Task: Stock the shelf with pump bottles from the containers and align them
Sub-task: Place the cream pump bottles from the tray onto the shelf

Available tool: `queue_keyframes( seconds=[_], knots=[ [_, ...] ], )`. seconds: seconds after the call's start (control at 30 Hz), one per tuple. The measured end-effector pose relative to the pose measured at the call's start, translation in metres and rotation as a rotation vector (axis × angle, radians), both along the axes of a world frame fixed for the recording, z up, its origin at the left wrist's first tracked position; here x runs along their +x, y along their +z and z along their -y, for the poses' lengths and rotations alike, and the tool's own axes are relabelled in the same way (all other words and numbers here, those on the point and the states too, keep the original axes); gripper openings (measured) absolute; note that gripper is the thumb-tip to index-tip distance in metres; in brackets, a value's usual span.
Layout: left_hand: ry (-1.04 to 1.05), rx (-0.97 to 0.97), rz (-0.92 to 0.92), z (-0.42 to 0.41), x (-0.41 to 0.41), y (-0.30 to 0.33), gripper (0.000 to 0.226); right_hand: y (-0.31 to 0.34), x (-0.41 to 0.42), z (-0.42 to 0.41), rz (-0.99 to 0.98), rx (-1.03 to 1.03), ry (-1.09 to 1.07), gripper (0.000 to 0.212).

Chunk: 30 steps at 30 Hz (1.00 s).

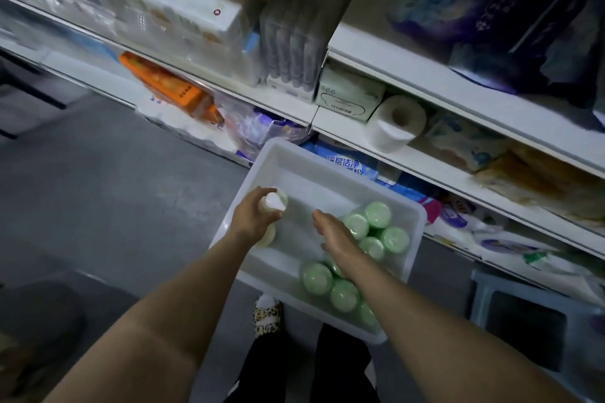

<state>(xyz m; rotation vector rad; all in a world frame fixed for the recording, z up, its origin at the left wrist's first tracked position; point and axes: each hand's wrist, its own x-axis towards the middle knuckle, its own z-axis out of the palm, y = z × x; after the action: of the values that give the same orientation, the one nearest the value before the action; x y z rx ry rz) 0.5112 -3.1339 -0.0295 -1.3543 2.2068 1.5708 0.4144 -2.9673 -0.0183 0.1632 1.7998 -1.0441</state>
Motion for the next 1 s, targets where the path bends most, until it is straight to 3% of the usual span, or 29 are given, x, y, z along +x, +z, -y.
queue_keyframes(
  seconds=[0.17,0.37,0.63,1.0],
  knots=[
    [0.042,-0.005,-0.018,0.006,-0.007,0.004,0.039,0.006,-0.002,-0.003,0.021,-0.018,-0.023,0.039],
    [0.015,0.057,-0.106,0.015,-0.021,0.036,0.031,0.030,-0.007,-0.007,0.025,-0.060,-0.083,0.047],
    [-0.150,0.133,-0.324,0.014,-0.054,0.133,0.024,0.107,-0.015,-0.011,-0.127,-0.191,-0.159,0.041],
    [-0.228,0.054,-0.558,-0.032,-0.109,0.292,0.039,0.235,-0.024,-0.039,-0.277,-0.521,-0.543,0.028]
  ],
)
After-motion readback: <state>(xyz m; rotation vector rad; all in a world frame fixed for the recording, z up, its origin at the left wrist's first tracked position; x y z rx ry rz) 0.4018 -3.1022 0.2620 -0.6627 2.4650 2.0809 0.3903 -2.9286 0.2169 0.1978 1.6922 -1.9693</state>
